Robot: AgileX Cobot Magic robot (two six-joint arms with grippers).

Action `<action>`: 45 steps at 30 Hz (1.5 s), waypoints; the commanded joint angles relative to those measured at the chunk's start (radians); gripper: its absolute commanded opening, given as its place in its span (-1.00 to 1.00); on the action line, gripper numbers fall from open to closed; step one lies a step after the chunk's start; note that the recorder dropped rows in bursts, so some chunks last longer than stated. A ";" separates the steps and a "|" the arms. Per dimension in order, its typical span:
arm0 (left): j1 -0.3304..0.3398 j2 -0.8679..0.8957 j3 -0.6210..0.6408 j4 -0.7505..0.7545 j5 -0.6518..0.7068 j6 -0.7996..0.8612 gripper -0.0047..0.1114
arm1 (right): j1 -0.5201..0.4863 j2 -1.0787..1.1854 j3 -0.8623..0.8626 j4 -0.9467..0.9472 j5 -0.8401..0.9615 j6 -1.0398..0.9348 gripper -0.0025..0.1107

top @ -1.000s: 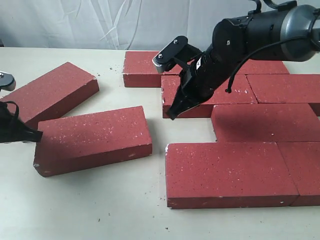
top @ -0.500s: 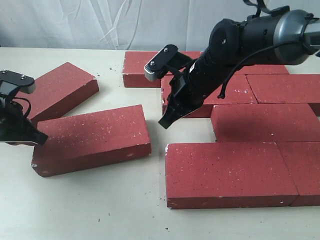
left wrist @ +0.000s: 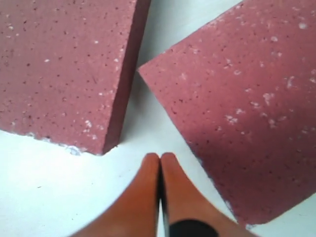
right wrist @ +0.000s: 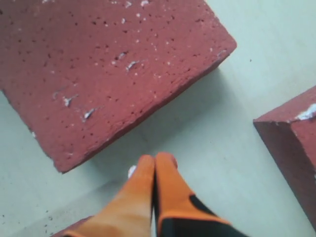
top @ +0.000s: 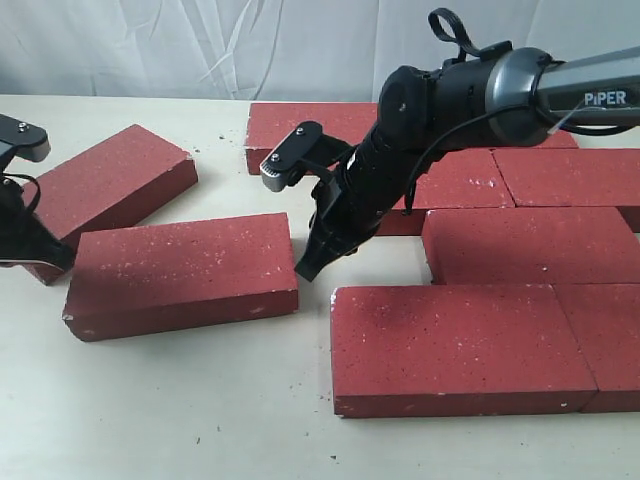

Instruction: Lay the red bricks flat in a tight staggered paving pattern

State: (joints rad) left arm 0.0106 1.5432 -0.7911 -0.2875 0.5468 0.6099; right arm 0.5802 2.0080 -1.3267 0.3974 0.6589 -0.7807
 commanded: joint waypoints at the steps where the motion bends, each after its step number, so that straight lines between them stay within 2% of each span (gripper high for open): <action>1: 0.017 0.051 0.022 0.013 -0.056 -0.013 -0.92 | 0.000 -0.004 -0.007 -0.014 0.001 -0.007 -0.97; 5: 0.017 0.111 0.022 -0.048 -0.111 0.018 -0.92 | 0.000 -0.004 -0.007 -0.003 0.001 -0.007 -0.97; 13: 0.016 0.131 0.009 -0.099 -0.110 0.046 -0.92 | 0.000 0.037 -0.012 -0.007 -0.054 -0.007 -0.97; 22: 0.016 0.133 0.009 -0.255 -0.092 0.232 -0.92 | 0.000 0.073 -0.036 0.015 -0.037 -0.007 -0.97; 31: 0.016 0.133 0.009 -0.308 -0.121 0.268 -0.92 | 0.000 0.058 -0.069 0.038 0.095 -0.007 -0.97; 40: -0.078 0.180 0.004 -0.349 -0.171 0.341 -0.92 | 0.000 0.040 -0.069 0.022 0.169 -0.004 -0.97; 45: -0.084 0.178 -0.019 -0.351 -0.133 0.341 -0.92 | 0.000 0.039 -0.069 -0.080 0.114 0.034 -0.97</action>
State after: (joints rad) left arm -0.0600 1.7166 -0.8058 -0.6172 0.3778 0.9461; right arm 0.5802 2.0605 -1.3879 0.3654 0.8285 -0.7762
